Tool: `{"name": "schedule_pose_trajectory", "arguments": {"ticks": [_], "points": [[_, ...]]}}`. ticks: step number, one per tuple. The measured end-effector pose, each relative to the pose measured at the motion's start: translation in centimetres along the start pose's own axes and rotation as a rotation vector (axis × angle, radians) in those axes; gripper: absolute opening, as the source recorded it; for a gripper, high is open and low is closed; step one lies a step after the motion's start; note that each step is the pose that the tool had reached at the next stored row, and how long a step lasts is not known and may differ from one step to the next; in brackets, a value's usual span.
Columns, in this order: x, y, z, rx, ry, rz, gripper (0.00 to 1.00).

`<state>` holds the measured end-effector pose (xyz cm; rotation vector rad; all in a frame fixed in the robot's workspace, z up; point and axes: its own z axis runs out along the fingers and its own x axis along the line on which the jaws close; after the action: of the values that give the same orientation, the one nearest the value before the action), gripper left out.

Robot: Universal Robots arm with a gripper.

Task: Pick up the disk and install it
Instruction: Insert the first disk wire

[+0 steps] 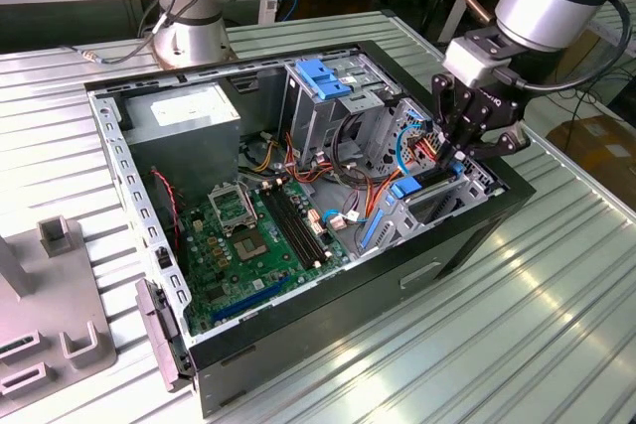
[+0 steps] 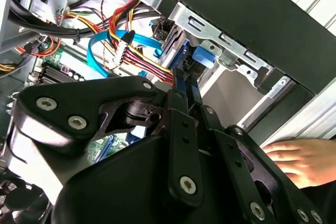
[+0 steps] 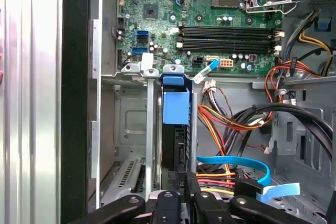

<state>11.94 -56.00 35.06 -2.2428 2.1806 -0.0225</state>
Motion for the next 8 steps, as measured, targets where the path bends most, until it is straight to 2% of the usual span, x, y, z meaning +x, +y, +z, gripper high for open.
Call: {"name": "schedule_pose_trajectory", "arguments": {"ticks": [2,5,8], "points": [[0.00,0.00,0.05,0.0000,-0.0003,-0.009,0.17],[0.00,0.01,0.54,0.0000,-0.0002,-0.009,0.17],[0.01,0.02,0.45,-0.0003,-0.0009,-0.009,0.17]]}}
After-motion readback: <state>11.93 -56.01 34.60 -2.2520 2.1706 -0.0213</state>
